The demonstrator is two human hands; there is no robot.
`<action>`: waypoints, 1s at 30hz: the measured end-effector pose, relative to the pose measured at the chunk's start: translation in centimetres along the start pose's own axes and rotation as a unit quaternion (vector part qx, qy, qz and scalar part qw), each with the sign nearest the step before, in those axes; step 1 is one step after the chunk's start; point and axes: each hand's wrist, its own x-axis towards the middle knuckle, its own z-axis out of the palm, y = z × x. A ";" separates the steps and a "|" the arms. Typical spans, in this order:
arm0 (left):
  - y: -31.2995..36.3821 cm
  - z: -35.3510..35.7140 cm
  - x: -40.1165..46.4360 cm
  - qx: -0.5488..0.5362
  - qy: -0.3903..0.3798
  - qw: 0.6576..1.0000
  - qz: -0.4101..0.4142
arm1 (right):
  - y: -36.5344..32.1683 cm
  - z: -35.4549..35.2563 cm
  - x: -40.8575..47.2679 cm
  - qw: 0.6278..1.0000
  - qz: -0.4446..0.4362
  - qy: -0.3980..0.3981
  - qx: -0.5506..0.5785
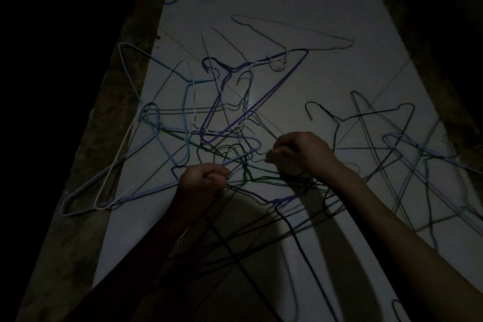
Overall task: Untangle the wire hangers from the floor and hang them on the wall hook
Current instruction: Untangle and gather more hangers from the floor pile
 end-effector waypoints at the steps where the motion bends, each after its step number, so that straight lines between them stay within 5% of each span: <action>1: 0.2 0.1 -0.1 0.018 -0.015 1.000 0.003 | -0.1 -0.3 -0.2 0.999 -0.006 0.022 -0.036; 9: 1.0 2.8 -1.9 0.027 -0.108 0.994 -0.015 | 1.5 -1.7 -1.9 0.998 0.010 0.036 -0.045; 23: 8.5 2.1 -0.9 -0.074 -0.077 0.992 0.072 | -0.6 -8.1 -1.2 0.929 -0.114 0.341 -0.085; 30: 14.0 1.5 -0.2 -0.062 -0.099 0.985 0.124 | -2.7 -6.6 -1.0 0.945 -0.140 0.297 -0.013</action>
